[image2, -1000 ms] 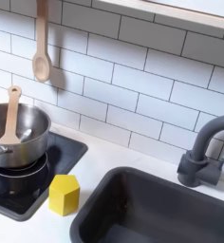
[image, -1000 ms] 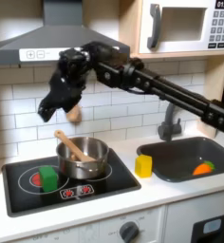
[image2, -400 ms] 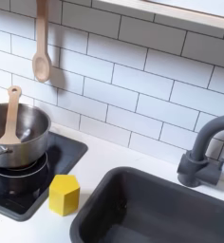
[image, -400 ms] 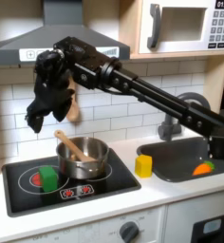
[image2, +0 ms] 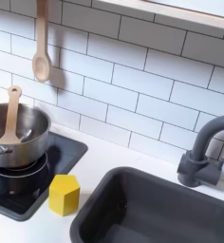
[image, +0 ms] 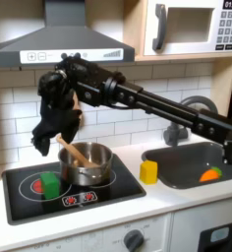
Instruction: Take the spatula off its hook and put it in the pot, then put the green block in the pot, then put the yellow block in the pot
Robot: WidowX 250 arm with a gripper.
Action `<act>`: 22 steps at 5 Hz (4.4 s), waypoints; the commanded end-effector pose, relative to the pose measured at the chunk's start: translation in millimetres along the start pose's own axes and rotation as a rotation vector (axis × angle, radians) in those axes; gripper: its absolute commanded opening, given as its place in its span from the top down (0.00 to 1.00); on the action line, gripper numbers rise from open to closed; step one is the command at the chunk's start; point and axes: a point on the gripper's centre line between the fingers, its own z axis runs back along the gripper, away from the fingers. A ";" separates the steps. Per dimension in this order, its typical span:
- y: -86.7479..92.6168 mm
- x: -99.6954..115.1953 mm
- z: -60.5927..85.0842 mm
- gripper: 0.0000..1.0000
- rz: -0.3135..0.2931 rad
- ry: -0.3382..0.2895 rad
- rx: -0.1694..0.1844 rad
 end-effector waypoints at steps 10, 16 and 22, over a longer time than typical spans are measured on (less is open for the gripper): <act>11.1 -19.1 -53.4 0.00 0.012 0.112 0.074; 21.2 -14.7 -86.0 0.00 -0.148 0.187 0.064; 20.6 -12.1 -85.5 0.00 -0.130 0.167 -0.023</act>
